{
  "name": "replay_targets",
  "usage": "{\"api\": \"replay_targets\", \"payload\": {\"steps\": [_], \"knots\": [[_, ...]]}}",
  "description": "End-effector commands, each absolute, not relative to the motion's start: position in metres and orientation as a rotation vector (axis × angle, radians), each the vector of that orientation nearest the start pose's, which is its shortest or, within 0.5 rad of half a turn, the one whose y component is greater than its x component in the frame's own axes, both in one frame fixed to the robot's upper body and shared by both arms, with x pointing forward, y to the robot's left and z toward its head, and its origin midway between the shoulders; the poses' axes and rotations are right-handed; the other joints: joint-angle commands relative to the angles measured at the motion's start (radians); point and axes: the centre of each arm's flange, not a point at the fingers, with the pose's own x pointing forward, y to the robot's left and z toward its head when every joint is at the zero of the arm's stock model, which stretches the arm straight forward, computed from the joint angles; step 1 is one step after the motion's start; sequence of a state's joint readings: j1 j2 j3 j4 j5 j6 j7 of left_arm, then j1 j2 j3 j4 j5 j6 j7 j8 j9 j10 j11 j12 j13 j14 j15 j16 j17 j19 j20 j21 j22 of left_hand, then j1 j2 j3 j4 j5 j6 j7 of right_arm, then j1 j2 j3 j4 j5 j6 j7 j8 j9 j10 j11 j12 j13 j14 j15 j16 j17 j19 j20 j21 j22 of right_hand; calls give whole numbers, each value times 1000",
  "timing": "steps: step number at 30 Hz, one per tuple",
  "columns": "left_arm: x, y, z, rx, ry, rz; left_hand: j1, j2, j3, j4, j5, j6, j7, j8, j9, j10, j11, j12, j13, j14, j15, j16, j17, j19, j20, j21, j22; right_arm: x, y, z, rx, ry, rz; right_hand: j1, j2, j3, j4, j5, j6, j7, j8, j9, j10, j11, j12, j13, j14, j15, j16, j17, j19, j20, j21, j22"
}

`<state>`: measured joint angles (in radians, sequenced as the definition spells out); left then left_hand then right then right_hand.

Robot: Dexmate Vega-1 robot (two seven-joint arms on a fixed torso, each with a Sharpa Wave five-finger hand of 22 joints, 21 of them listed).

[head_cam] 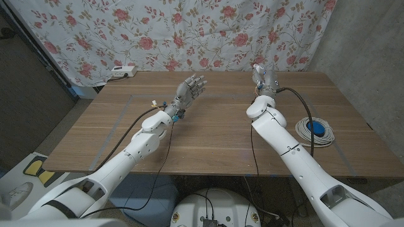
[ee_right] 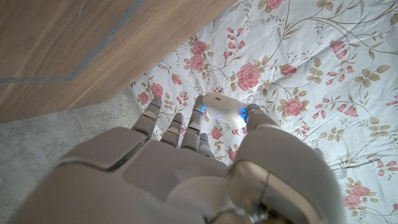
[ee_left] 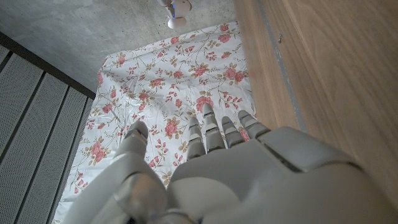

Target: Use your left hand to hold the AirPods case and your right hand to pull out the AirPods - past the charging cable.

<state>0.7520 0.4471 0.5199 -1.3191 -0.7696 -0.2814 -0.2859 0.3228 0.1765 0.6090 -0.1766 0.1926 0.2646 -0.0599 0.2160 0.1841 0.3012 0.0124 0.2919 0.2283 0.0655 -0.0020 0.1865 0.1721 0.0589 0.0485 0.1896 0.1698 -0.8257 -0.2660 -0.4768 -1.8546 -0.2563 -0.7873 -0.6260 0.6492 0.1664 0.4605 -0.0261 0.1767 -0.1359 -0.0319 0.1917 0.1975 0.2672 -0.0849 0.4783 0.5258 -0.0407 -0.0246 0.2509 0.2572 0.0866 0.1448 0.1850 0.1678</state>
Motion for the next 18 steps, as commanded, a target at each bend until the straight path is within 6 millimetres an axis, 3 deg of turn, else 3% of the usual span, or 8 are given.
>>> {"api": "replay_targets", "payload": {"steps": [1,4,8,18], "knots": [[636,173,-3,48,-634,-481,67,6,40,-4,6,30,-21,10,5,-1,-22,-4,5,-7,-6,-4,1,3,4,1,2,573,-182,47,-507,-446,-527,4,10,-7,-1,7,-2,5,-1,3,5,-8,10,6,-2,6,-7,2,1,8,6,3],[629,171,1,82,-673,-382,144,-11,62,-7,-1,74,-49,15,7,-35,-43,-21,7,-62,-5,-12,1,-16,-1,-3,2,572,-180,47,-504,-449,-516,3,10,-8,-1,7,-1,6,-1,3,4,-9,12,8,-2,5,-7,2,2,8,6,3],[629,168,4,77,-690,-375,212,-23,66,-10,-7,130,-67,24,9,-94,-45,-44,7,-129,-1,-14,1,-48,-2,-6,2,571,-180,47,-489,-450,-502,2,10,-10,-1,7,-1,6,-1,3,3,-10,15,10,-2,6,-7,3,1,9,6,3],[628,157,10,129,-716,-385,263,-65,52,-15,-16,134,-78,18,9,-141,-43,-59,7,-172,3,-13,2,-68,-3,-8,1,567,-175,46,-485,-461,-490,1,10,-12,-2,7,1,7,-1,3,0,-9,21,14,-1,6,-8,3,1,9,6,3]]}}
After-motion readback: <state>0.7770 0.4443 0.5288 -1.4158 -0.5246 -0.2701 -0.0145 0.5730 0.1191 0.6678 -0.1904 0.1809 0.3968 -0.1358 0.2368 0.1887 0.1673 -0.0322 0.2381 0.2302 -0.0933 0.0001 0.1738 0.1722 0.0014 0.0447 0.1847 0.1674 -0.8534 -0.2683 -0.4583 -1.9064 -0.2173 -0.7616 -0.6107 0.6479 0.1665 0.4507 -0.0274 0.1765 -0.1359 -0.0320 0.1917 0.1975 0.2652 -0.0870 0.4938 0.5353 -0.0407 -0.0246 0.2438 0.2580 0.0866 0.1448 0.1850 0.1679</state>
